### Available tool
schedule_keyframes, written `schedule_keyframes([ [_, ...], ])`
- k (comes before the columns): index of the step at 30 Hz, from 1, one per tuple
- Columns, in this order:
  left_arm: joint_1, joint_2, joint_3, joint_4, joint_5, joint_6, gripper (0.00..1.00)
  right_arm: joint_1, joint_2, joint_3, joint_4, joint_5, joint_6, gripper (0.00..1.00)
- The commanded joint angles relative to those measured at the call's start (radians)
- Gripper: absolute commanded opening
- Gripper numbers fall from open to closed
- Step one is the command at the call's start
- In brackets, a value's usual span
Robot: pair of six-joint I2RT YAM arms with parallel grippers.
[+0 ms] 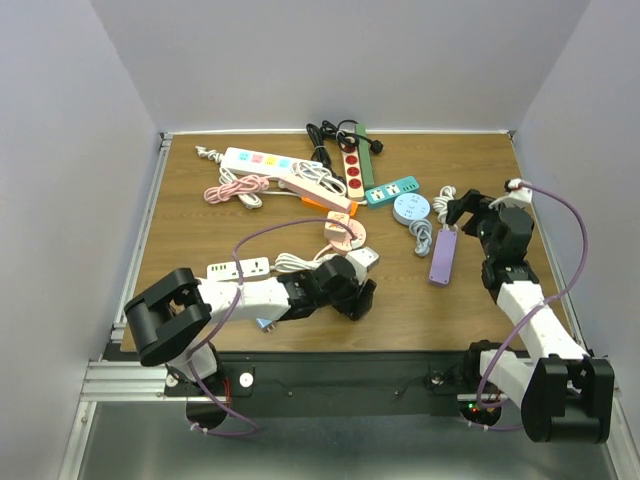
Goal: Insert the plug
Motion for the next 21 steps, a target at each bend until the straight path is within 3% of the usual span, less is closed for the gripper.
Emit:
schedule_keyframes([
  [1, 0.07, -0.06, 0.139, -0.049, 0.173, -0.09, 0.0, 0.003, 0.027, 0.095, 0.038, -0.2, -0.043, 0.95],
  [6, 0.289, -0.114, 0.229, 0.033, 0.446, -0.316, 0.0, 0.011, 0.012, 0.14, 0.091, -0.452, -0.062, 0.95],
  [12, 0.409, -0.086, 0.243, 0.22, 0.667, -0.602, 0.0, 0.043, -0.025, 0.177, 0.118, -0.634, -0.056, 0.95],
  [14, 0.442, -0.059, 0.216, 0.384, 0.751, -0.717, 0.0, 0.089, -0.026, 0.19, 0.124, -0.656, -0.065, 0.95],
  [15, 0.453, -0.051, 0.197, 0.385, 0.773, -0.781, 0.0, 0.117, -0.022, 0.206, 0.106, -0.655, -0.085, 0.95],
  [16, 0.459, -0.045, 0.177, 0.526, 0.787, -0.905, 0.0, 0.19, -0.005, 0.221, 0.082, -0.624, -0.108, 0.95],
  [19, 0.466, -0.029, 0.136, 0.685, 0.794, -1.025, 0.0, 0.336, 0.027, 0.259, 0.037, -0.549, -0.184, 0.95],
  [21, 0.475, -0.023, 0.125, 0.76, 0.793, -1.114, 0.0, 0.368, 0.029, 0.253, 0.066, -0.54, -0.188, 0.95],
])
